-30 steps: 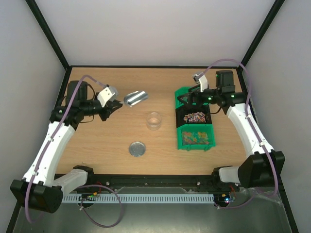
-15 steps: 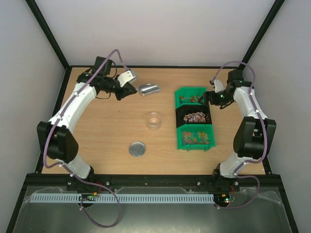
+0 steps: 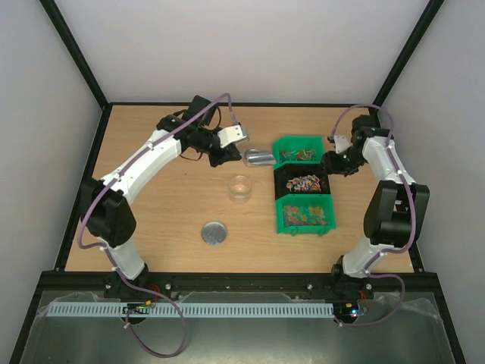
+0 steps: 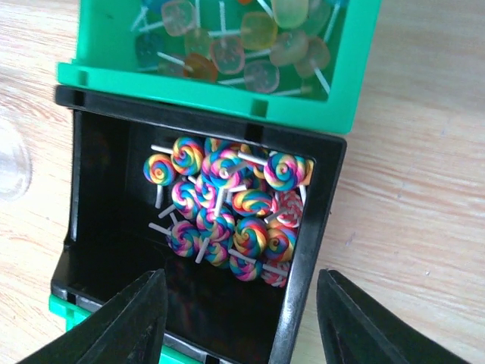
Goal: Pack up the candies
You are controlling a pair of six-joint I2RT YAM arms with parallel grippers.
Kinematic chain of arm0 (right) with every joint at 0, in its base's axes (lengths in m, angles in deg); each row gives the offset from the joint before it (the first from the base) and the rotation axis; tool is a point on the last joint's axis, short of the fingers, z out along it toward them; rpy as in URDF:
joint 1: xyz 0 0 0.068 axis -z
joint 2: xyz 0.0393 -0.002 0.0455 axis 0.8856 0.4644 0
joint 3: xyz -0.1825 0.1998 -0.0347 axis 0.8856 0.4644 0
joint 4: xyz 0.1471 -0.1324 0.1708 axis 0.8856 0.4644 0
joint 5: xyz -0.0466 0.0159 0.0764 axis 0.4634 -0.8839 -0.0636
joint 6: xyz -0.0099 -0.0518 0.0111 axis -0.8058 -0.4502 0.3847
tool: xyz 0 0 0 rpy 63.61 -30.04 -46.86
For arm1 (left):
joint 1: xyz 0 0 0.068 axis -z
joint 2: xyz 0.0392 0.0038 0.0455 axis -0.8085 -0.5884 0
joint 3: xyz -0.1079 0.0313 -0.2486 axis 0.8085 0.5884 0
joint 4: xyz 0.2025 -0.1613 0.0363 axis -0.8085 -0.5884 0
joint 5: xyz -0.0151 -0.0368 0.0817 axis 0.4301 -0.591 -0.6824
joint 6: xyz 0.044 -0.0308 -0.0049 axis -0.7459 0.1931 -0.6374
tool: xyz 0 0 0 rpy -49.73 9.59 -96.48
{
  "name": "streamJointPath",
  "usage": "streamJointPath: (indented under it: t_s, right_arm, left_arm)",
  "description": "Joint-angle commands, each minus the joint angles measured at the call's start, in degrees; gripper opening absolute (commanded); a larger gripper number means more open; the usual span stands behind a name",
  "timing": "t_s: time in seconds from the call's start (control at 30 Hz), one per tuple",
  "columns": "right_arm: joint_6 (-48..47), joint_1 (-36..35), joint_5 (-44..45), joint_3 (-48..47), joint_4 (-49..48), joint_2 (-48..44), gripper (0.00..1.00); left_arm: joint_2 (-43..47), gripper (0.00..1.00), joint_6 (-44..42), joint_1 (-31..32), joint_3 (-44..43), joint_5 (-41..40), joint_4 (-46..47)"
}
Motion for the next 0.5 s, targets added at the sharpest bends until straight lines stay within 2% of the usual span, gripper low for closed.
streamJointPath:
  t_s: [0.0,0.47]
  right_arm:
    - [0.4,-0.2,1.5,2.1,1.1,2.4,0.53]
    - [2.4,-1.8,-2.9,3.2,-2.3,6.9,0.32]
  left_arm:
    - [-1.7,0.02,2.2,2.6,-2.6,-1.8,0.6]
    - [-11.8,0.02,1.8,11.0,-13.1,-13.2,-8.9]
